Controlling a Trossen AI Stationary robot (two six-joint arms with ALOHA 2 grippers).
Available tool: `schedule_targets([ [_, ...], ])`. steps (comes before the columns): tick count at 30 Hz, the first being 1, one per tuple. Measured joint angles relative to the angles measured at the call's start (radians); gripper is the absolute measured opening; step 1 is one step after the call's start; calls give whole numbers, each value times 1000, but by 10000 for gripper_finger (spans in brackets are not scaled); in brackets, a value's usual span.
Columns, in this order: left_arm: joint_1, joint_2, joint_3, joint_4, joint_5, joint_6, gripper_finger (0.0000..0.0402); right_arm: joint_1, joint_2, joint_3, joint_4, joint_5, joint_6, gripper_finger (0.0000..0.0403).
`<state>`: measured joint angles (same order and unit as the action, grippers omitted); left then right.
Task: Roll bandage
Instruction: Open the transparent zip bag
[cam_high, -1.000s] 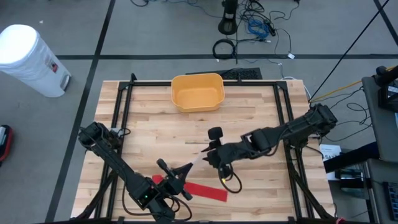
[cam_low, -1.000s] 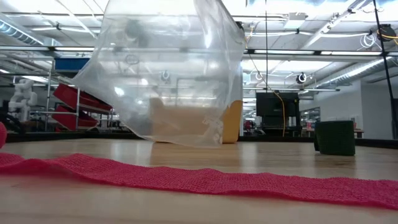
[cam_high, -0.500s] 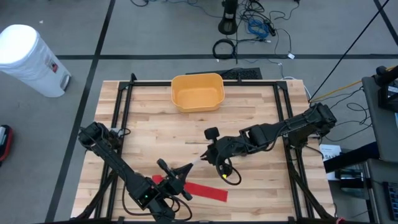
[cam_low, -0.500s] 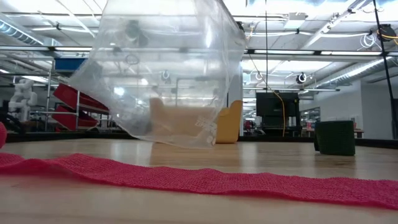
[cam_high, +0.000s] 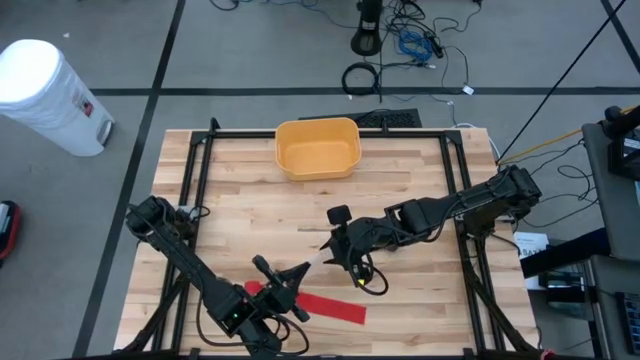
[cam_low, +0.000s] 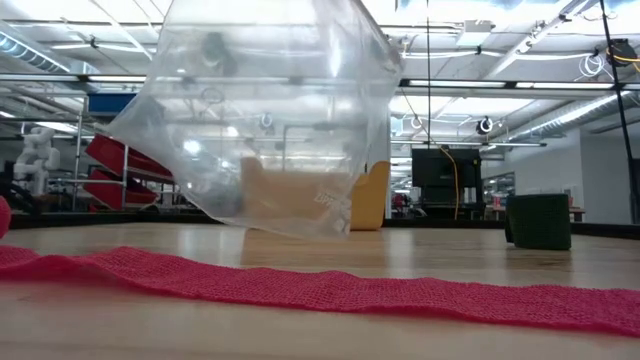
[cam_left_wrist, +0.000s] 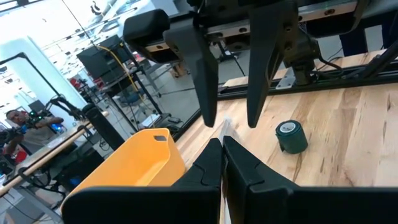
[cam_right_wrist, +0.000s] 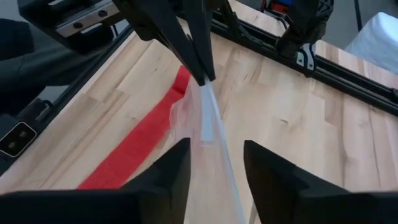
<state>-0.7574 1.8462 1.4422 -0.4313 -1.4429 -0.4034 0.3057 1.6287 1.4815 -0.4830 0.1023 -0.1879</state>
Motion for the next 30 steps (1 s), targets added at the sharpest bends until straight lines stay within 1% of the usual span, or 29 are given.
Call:
schedule_targets([
  [2, 0, 0, 0, 0, 0, 0, 1, -4, 0, 0, -6, 0, -4, 138],
  [5, 0, 0, 0, 0, 0, 0, 1, -10, 0, 0, -9, -1, -5, 127],
  [10, 0, 0, 0, 0, 0, 0, 1, -20, 17, 0, -18, -5, -7, 87],
  [13, 0, 0, 0, 1, 0, 0, 1, -24, 23, 0, -17, -46, -8, 55],
  [16, 0, 0, 0, 1, 0, 1, 1, -25, 31, 0, -8, -52, -22, 18],
  [17, 0, 0, 0, 0, 0, 1, 1, -25, 32, 0, -10, -51, -31, 9],
  [19, 0, 0, 0, 0, 2, 0, 3, -23, 32, 0, -11, -52, -43, 5],
  [20, 0, -1, 1, -1, 21, 0, 6, -20, 31, 0, -16, -59, -53, 4],
  [21, 0, -2, 1, -1, 64, 9, 11, -17, 27, 0, -34, -74, -71, 2],
  [24, -6, -36, 1, 7, 268, 56, 45, -1, 11, 0, -102, -141, -158, 1],
  [26, -17, -71, 1, 34, 351, 73, 76, 17, -3, 0, -141, -162, -236, 1],
  [28, -32, -108, 2, 65, 370, 132, 106, 36, -10, 0, -184, -176, -323, 1],
  [30, -40, -140, 2, 71, 366, 204, 128, 52, -17, 0, -206, -219, -396, 1],
])
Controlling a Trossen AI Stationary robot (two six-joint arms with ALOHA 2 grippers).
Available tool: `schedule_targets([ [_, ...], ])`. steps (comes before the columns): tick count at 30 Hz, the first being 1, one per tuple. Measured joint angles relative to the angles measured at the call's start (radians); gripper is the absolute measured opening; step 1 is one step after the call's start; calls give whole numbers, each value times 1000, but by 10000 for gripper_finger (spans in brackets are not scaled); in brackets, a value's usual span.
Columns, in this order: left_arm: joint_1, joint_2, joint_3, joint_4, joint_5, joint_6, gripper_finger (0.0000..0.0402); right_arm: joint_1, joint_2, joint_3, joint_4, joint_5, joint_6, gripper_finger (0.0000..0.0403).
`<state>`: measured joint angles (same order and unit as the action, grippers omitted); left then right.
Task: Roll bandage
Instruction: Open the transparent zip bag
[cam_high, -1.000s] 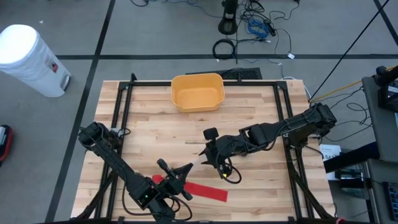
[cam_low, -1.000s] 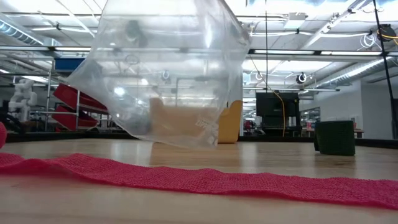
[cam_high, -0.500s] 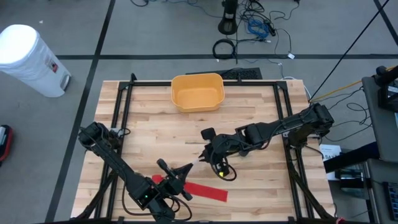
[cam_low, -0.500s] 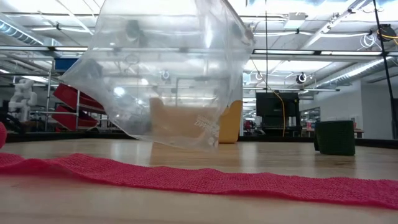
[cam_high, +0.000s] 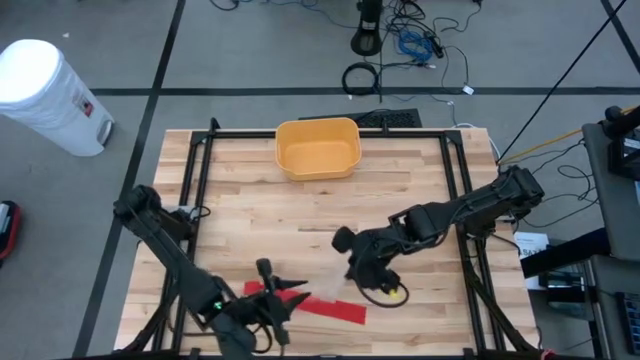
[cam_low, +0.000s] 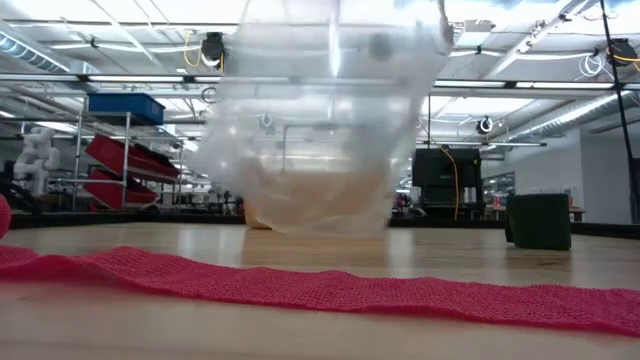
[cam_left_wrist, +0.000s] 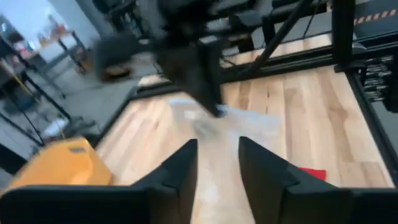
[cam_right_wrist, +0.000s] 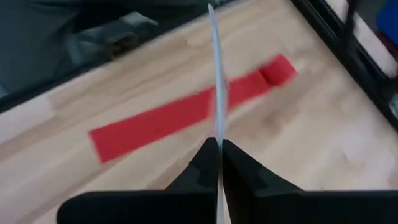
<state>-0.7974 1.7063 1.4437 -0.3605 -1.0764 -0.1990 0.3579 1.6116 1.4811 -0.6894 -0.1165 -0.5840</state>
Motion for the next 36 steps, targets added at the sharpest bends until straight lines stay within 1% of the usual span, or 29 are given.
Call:
schedule_targets([
  [4, 12, -65, 0, 3, 5, 142, 145, 44, -27, 1, -1, -47, -61, 0],
  [5, 24, -77, 0, 4, 19, 163, 146, 61, -31, 1, -3, -49, -74, 0],
  [6, 36, -87, 0, 3, 58, 184, 147, 75, -33, 1, -1, -52, -83, 0],
  [7, 51, -98, 0, 0, 126, 204, 147, 89, -35, 1, 4, -58, -92, 0],
  [8, 74, -106, 0, -6, 220, 214, 147, 103, -37, 4, 6, -67, -101, 0],
  [9, 104, -112, 0, -7, 332, 223, 148, 117, -37, 16, -1, -73, -107, 0],
  [10, 137, -115, 0, -1, 471, 231, 148, 134, -37, 28, -1, -73, -109, 0],
  [12, 209, -115, 0, 22, 718, 233, 148, 161, -39, 50, 6, -73, -121, 0],
  [14, 279, -101, 0, 51, 901, 242, 148, 191, -39, 73, 8, -71, -141, 0],
  [15, 311, -94, 0, 59, 960, 255, 148, 206, -39, 86, 7, -69, -144, 0],
  [18, 387, -88, -1, 63, 1050, 311, 148, 248, -41, 119, 14, -64, -159, 0],
  [21, 447, -89, -1, 130, 1114, 340, 148, 283, -40, 127, 10, -43, -156, 0],
  [23, 478, -89, -1, 198, 1211, 340, 149, 299, -40, 129, 9, -33, -153, 0],
  [26, 502, -80, 0, 290, 1406, 335, 159, 327, -40, 129, 7, -14, -152, 0],
  [27, 508, -72, 0, 322, 1440, 320, 167, 336, -40, 129, 7, -1, -154, 0],
  [29, 511, -56, -1, 340, 1466, 311, 185, 352, -40, 129, 8, 14, -160, 0],
  [32, 517, -12, -1, 415, 1468, 309, 215, 369, -40, 130, 13, 15, -171, 0],
  [36, 525, 64, -1, 570, 1466, 287, 251, 380, -40, 130, 18, 18, -225, 0],
])
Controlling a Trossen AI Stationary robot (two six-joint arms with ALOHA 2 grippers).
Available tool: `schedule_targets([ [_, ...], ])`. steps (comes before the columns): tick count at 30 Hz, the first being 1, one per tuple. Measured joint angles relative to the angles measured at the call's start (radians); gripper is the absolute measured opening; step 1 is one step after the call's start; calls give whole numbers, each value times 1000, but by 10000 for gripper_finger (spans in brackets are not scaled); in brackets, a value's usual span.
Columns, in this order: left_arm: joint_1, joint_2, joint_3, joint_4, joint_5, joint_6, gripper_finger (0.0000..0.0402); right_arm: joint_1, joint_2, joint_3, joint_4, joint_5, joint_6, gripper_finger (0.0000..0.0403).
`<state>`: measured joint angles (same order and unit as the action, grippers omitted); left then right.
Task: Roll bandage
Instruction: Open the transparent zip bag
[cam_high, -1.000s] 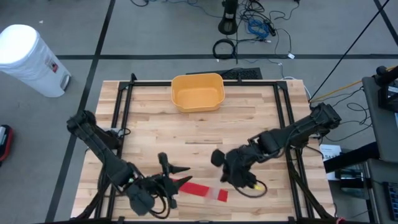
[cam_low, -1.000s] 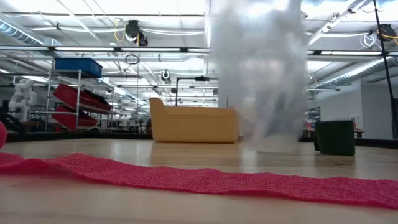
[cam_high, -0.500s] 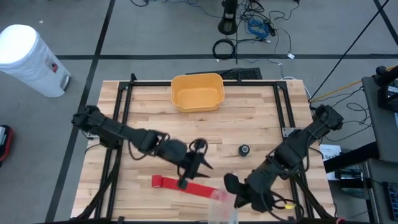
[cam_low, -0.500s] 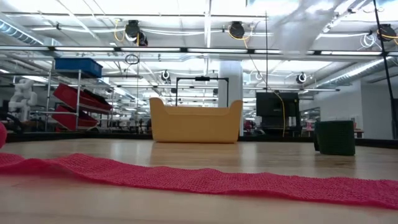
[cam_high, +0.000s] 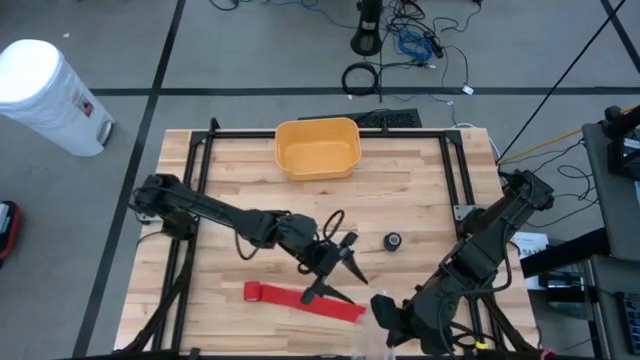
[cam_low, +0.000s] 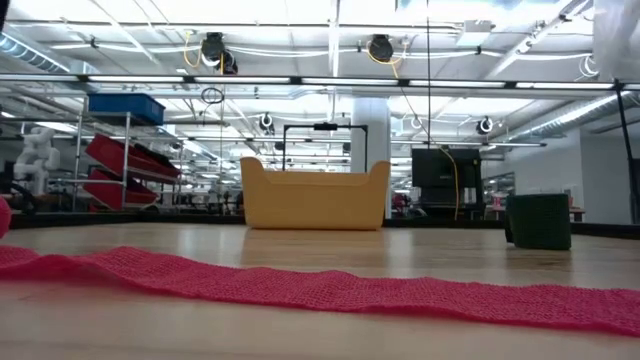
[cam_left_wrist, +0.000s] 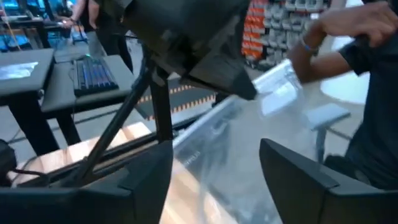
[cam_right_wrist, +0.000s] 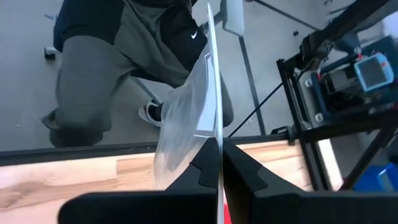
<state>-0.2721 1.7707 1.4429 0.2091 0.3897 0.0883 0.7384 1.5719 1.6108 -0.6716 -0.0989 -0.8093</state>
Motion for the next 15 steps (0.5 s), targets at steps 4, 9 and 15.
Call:
schedule_targets([
  [4, 14, 85, -1, 134, 2, -38, 271, 3, 1, 0, 11, 1, -21, 0],
  [9, 53, 140, -1, 198, 0, -69, 274, 3, 1, 0, 10, 0, -16, 0],
  [15, 103, 151, 0, 205, 45, -119, 274, 3, 1, 0, 10, 0, 11, 0],
])
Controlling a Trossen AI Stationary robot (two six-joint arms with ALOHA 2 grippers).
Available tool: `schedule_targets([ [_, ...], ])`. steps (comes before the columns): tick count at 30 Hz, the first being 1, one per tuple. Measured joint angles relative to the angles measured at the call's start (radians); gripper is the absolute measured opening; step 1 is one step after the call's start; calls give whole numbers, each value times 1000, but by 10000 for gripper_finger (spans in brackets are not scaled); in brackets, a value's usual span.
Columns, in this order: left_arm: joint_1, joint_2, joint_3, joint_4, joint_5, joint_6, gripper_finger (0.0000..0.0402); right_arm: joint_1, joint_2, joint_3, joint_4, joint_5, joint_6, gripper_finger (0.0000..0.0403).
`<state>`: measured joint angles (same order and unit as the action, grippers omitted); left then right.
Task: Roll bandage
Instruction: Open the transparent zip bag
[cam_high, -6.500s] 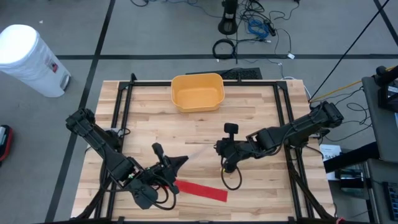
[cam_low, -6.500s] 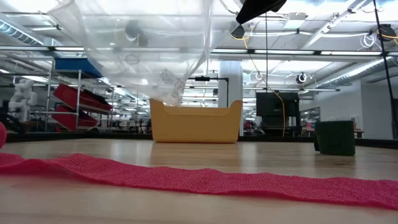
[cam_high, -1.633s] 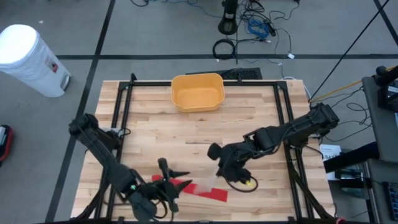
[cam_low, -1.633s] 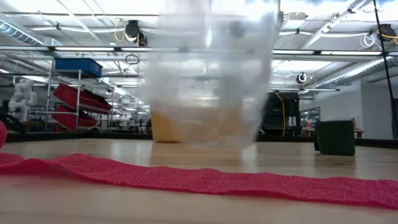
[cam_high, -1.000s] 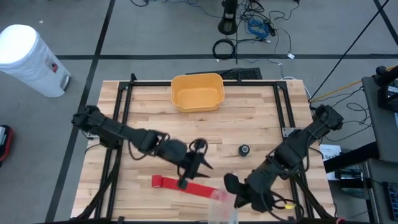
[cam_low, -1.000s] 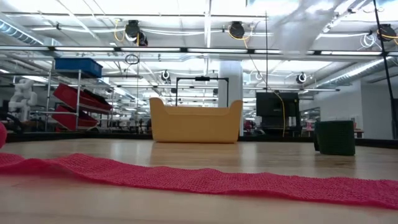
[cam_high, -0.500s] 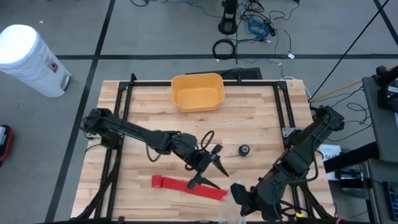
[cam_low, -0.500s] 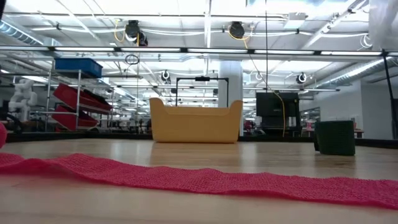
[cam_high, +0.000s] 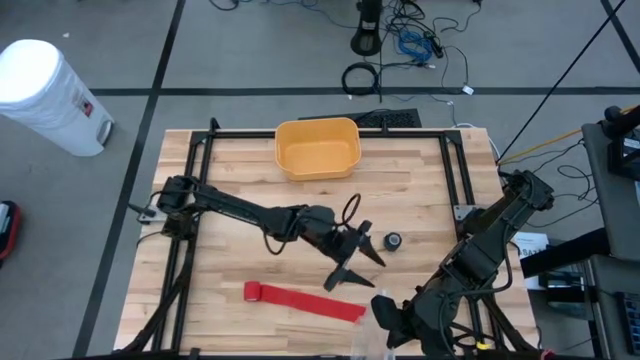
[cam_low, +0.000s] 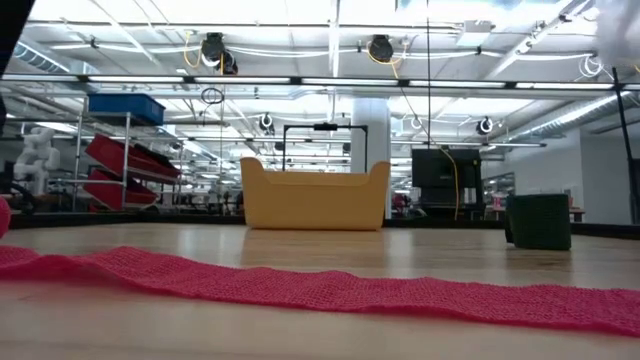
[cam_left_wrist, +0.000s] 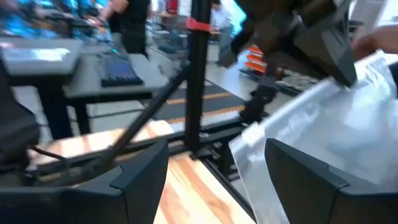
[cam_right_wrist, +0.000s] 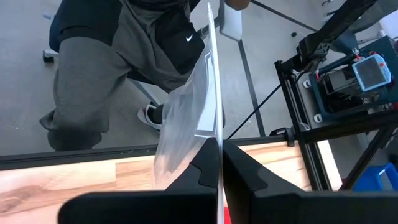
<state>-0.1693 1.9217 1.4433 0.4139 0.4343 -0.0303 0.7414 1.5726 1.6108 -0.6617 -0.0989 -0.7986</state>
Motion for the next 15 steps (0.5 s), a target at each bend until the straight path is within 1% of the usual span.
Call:
schedule_targets([
  [2, 12, 14, 0, 3, 58, -31, 274, 0, 0, 0, 0, 0, 1, 0],
  [4, 18, 24, 0, 2, 92, -53, 274, 0, 0, 0, 0, 0, 0, 0],
  [10, 17, 73, 0, 54, 117, -70, 274, -16, 0, 0, 0, -1, -14, 0],
  [15, 16, 71, -1, 88, 149, -71, 274, -30, 0, 0, -2, -3, -29, 0],
])
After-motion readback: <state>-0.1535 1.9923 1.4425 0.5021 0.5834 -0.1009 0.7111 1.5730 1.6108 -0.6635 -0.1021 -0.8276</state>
